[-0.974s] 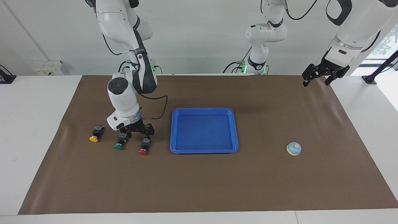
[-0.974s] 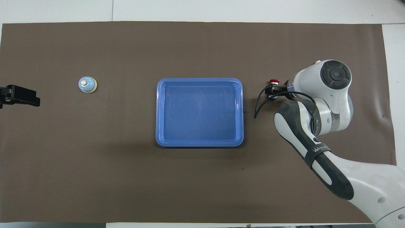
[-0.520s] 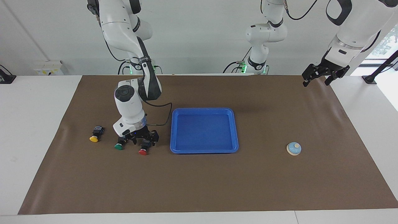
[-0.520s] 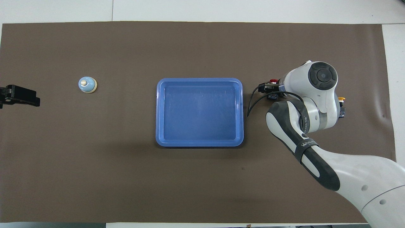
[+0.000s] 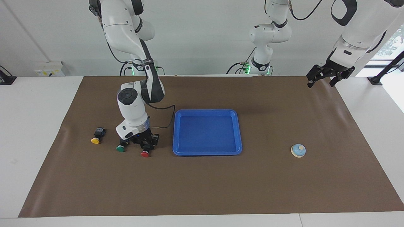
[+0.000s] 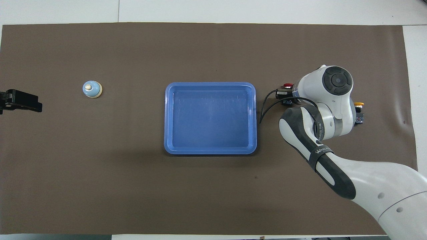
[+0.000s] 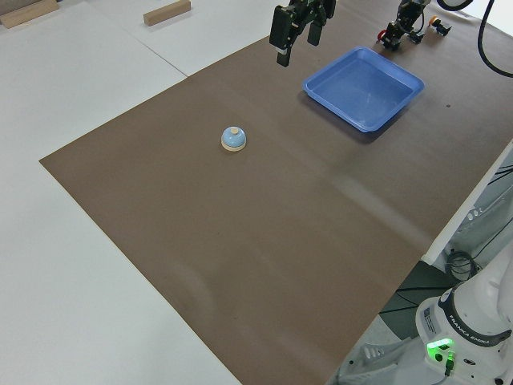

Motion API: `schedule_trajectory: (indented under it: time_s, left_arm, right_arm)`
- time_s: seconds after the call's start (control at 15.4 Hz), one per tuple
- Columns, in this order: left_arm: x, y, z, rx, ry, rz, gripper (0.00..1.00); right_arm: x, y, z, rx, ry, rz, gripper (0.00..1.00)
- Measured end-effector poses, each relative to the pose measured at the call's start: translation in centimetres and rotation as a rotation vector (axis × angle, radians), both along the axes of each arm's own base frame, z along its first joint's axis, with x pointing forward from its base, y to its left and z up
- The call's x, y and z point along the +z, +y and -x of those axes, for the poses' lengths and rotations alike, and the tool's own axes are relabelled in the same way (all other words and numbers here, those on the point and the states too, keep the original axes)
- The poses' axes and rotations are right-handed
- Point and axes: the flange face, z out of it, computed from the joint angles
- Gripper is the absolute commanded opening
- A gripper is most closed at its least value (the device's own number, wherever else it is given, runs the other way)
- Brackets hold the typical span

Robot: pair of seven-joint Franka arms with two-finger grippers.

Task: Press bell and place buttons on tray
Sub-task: 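Carry the red button into the blue tray with the right gripper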

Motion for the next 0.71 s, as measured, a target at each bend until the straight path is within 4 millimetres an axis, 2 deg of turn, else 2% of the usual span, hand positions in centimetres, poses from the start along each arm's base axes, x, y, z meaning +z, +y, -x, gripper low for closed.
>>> schedule_trajectory:
  time_s: [0.26,0.39,0.58,0.71]
  left_arm:
    - [0.0,0.0,0.0,0.000,0.000,0.000,1.00]
    - [0.0,0.0,0.0,0.000,0.000,0.000,1.00]
    - [0.0,0.0,0.0,0.000,0.000,0.000,1.00]
    - [0.0,0.0,0.0,0.000,0.000,0.000,1.00]
  right_arm:
    - [0.1,0.0,-0.1,0.001,-0.002,0.000,0.00]
    - [1.1,0.1,-0.6,-0.001,0.005,0.002,0.00]
    - [5.0,1.0,-2.2,0.006,0.037,0.009,0.00]
    - [8.1,3.5,-2.7,-0.005,0.053,-0.002,0.00]
